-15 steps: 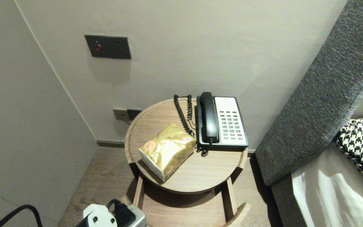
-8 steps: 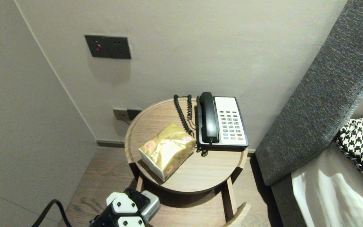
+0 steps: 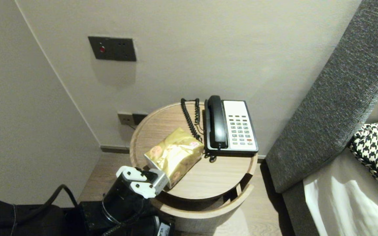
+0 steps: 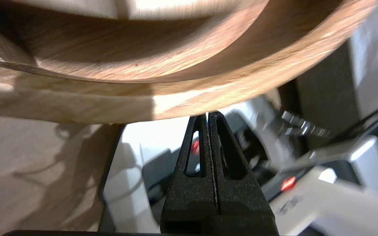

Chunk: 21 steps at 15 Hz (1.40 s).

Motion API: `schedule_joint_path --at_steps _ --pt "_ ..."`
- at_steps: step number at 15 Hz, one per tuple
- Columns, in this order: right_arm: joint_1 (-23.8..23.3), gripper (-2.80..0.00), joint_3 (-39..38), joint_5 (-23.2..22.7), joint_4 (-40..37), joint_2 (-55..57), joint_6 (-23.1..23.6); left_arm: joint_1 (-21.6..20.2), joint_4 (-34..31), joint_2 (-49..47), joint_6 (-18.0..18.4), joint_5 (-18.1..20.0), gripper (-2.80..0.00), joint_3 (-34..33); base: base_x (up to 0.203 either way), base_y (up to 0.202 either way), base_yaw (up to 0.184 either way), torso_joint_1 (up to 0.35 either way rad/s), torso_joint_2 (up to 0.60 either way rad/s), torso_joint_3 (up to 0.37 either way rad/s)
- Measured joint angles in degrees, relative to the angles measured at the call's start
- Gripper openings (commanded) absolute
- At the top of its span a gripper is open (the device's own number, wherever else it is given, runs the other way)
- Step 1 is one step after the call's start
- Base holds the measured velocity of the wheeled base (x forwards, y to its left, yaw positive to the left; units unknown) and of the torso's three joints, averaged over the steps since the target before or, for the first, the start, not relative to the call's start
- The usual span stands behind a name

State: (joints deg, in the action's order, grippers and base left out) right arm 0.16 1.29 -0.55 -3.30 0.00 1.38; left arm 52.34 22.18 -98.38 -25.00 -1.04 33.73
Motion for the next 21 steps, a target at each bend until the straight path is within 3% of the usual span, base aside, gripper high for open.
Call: schedule_joint_path --at_steps 12,17,21 --pt "-0.1 -2.8 0.0 0.0 0.0 0.0 0.0 -4.7 -3.2 0.7 -0.3 -0.1 -2.8 7.6 0.0 0.0 0.0 0.0 0.0 0.0" --pt "0.0 -2.8 0.0 0.0 0.0 0.0 0.0 -3.9 -9.7 7.1 -0.4 0.1 -2.8 8.1 0.0 0.0 0.0 0.0 0.0 0.0" --pt "0.0 -2.8 0.0 0.0 0.0 0.0 0.0 -3.6 -19.0 17.7 -0.1 -0.3 -2.8 8.4 0.0 0.0 0.0 0.0 0.0 0.0"
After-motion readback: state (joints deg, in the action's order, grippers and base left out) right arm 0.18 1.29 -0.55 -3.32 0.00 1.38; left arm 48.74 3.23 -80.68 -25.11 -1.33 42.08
